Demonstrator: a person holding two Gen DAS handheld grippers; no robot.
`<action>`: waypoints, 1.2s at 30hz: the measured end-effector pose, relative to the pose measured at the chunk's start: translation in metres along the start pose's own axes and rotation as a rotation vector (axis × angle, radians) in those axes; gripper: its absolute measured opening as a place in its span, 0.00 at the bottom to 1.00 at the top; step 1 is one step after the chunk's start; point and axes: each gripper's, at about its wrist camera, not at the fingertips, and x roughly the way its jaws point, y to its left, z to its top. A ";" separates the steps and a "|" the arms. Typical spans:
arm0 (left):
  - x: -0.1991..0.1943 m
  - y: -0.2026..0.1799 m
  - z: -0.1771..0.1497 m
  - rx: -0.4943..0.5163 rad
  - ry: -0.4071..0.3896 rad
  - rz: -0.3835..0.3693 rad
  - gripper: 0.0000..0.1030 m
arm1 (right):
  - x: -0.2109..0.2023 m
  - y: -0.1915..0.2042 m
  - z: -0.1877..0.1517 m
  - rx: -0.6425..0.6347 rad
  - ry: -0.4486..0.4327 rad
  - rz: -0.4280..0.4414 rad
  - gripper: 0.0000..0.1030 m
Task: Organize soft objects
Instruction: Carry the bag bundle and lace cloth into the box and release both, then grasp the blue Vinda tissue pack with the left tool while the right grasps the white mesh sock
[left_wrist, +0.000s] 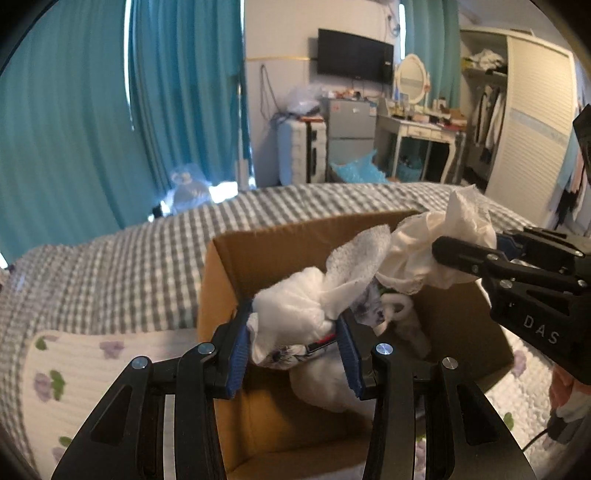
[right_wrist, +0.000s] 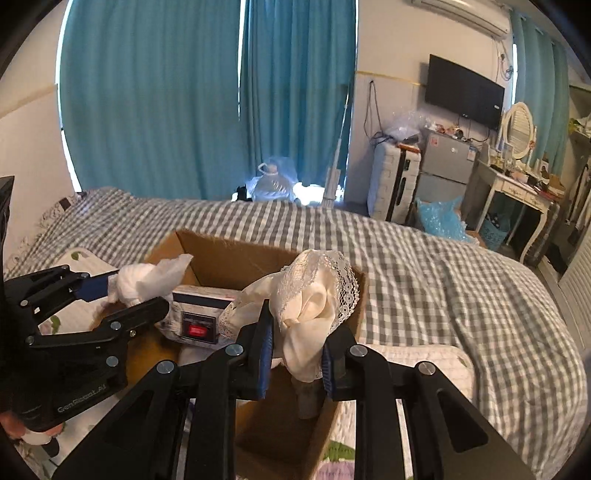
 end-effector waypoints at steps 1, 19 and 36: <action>0.001 0.000 -0.001 0.001 -0.006 0.002 0.41 | 0.004 -0.002 -0.001 0.002 0.002 0.002 0.21; -0.098 -0.002 0.026 0.004 -0.202 0.083 0.69 | -0.091 -0.009 0.026 0.063 -0.130 -0.009 0.70; -0.310 0.001 0.009 -0.024 -0.392 0.099 0.82 | -0.308 0.051 0.017 -0.042 -0.257 0.000 0.92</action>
